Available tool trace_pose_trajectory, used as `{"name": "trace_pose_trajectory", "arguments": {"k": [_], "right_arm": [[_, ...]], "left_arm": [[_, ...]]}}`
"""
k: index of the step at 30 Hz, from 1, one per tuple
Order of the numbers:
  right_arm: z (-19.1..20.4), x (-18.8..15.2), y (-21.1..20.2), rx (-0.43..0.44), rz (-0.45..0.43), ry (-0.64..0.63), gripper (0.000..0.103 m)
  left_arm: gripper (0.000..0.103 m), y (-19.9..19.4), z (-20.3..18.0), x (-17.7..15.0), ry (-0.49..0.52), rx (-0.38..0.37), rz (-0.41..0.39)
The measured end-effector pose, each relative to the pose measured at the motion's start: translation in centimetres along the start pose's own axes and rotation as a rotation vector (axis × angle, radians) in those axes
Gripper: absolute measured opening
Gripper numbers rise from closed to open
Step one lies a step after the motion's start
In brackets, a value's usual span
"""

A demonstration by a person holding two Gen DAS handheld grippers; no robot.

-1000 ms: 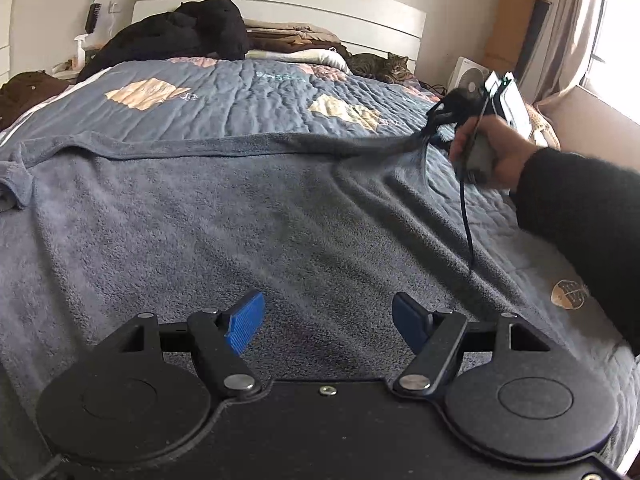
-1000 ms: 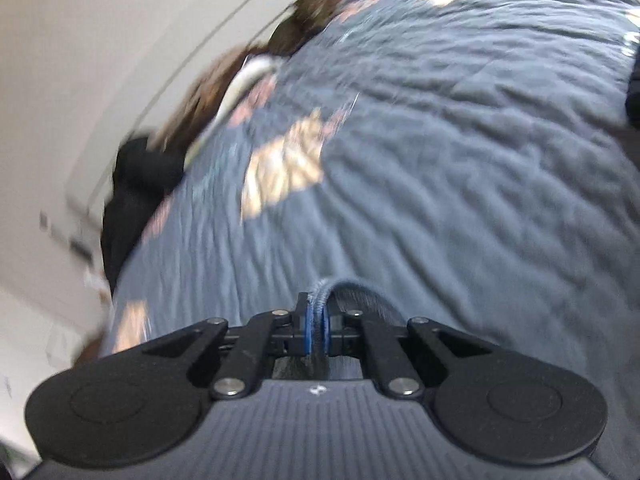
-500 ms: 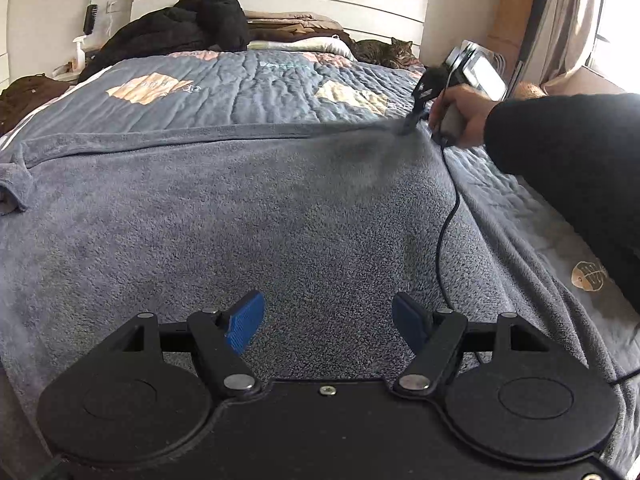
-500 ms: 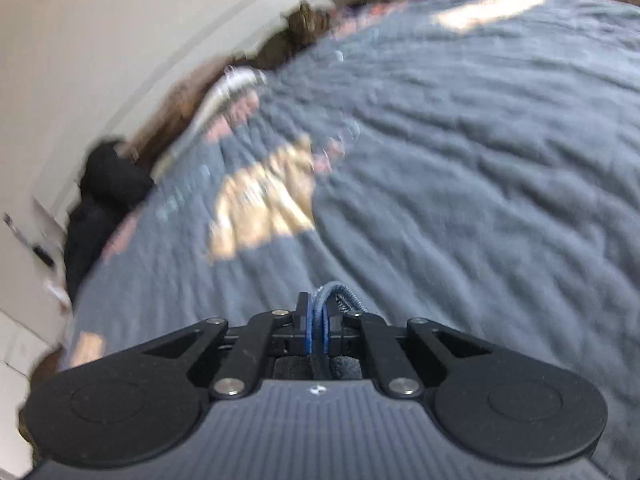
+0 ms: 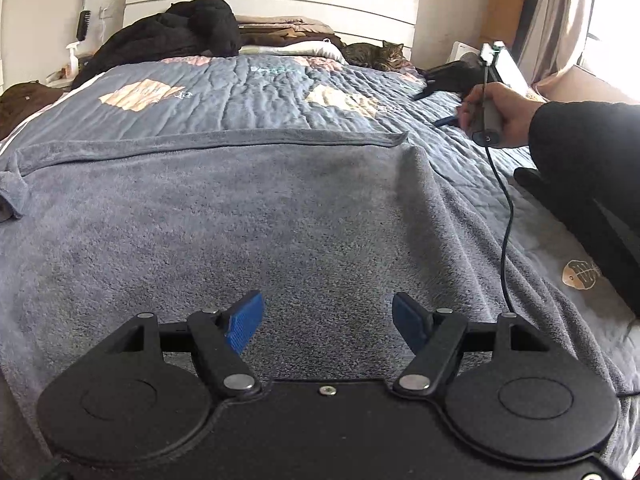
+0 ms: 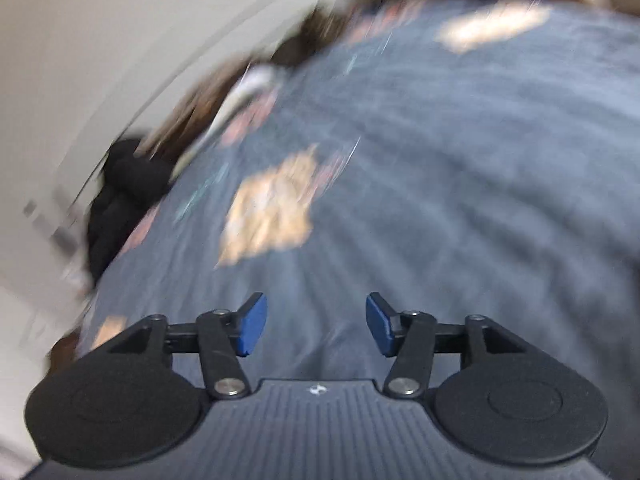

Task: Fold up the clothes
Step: 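Pull the blanket edge toward the headboard with the right gripper and release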

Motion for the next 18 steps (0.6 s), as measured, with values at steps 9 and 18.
{"name": "trace_pose_trajectory", "arguments": {"k": [9, 18], "right_arm": [[0.2, -4.0, 6.0, -0.039, 0.112, 0.032, 0.063], [0.3, -3.0, 8.2, -0.031, -0.005, 0.126, 0.004]], "left_arm": [[0.070, 0.6, 0.0, -0.1, 0.007, 0.001, 0.014], [0.070, 1.3, 0.4, -0.4, -0.010, -0.014, 0.038]]}}
Point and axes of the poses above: each gripper's, at about its wrist camera, not at the fingertips, and y roughly the way its jaws point, z to its left, x to its top, the point moved 1 cm from there along y, roughly the way its jaws point, and after that the axes turned 6 degrees about x, right-handed, at the moved point
